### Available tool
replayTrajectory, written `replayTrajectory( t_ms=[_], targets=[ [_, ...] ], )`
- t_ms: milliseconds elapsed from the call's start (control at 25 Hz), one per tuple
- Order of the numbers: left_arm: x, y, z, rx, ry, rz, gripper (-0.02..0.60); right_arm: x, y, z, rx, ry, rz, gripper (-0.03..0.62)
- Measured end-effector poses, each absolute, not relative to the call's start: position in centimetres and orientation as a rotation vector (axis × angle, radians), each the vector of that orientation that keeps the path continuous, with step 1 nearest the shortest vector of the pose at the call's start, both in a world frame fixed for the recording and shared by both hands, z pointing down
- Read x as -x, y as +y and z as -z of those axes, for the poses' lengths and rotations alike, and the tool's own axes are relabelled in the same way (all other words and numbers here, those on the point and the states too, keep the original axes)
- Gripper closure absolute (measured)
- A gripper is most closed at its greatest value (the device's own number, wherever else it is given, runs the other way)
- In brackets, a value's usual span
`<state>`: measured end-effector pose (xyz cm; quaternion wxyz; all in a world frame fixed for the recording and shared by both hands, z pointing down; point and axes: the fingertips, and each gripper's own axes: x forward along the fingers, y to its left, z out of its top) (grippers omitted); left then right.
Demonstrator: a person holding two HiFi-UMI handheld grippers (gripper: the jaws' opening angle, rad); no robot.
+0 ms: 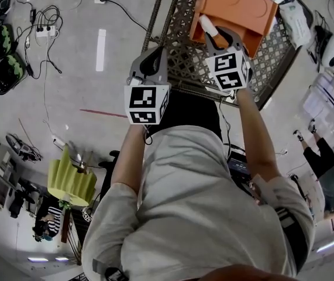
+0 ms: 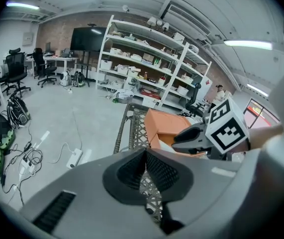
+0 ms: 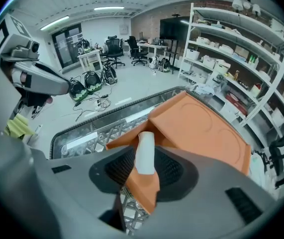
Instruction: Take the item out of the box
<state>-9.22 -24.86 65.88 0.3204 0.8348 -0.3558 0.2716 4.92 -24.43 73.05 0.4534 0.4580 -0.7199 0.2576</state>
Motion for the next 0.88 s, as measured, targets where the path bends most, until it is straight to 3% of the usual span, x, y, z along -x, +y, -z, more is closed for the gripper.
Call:
replayTrajectory(
  t_ms=[880],
  targets=[
    [12.8,-25.6,-66.8,-2.107,-1.029,-0.733,0.572,-3.9,-26.0,-77.3,-1.018,-1.703,-0.663,0.444]
  ],
)
